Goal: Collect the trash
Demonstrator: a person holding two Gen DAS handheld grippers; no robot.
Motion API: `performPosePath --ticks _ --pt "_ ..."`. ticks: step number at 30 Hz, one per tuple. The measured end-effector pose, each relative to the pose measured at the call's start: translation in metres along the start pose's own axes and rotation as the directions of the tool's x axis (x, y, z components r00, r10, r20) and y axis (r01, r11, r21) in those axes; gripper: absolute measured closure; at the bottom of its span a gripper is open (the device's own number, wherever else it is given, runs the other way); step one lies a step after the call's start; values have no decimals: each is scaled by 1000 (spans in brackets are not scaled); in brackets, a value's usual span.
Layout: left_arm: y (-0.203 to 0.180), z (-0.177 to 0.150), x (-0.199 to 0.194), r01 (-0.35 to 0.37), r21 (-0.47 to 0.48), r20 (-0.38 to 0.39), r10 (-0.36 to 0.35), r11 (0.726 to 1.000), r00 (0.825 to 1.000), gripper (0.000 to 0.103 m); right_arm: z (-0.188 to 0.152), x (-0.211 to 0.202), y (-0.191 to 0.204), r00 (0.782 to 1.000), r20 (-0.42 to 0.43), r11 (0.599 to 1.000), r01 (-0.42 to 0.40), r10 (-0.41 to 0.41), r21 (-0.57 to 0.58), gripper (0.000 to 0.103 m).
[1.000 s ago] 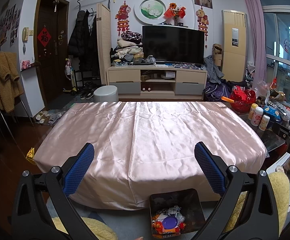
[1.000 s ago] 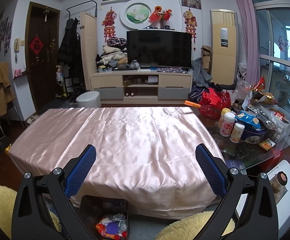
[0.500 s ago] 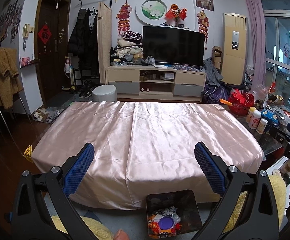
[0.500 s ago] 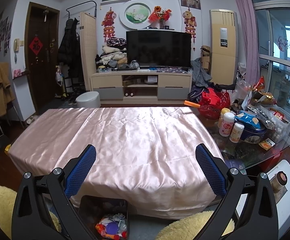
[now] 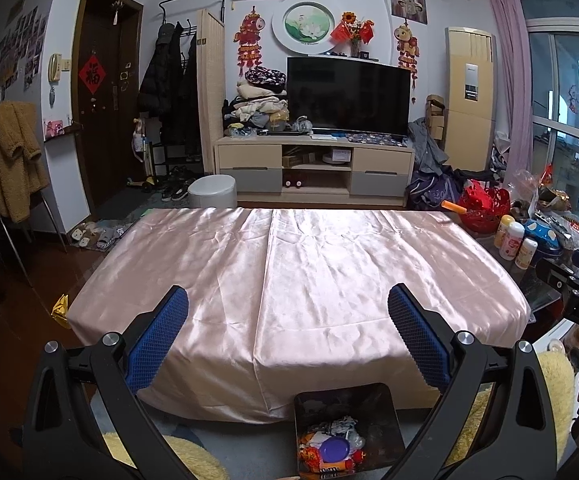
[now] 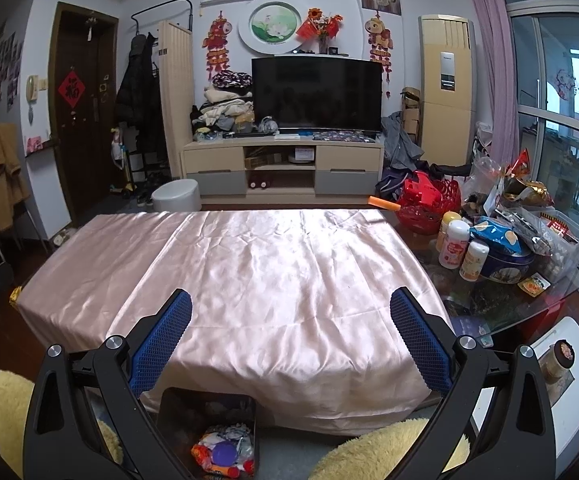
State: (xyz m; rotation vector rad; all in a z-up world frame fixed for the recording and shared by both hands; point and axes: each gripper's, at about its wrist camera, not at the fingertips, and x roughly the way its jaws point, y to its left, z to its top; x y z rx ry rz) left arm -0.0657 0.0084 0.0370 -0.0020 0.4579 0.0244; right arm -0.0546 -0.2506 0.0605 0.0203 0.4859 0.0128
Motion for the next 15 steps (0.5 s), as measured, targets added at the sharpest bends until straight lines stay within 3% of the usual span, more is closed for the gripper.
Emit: performPosePath --ticks 15 --pt "3 -2 5 15 -9 -37 -15 1000 999 8 -2 2 0 1000 -12 1000 2 -2 7 3"
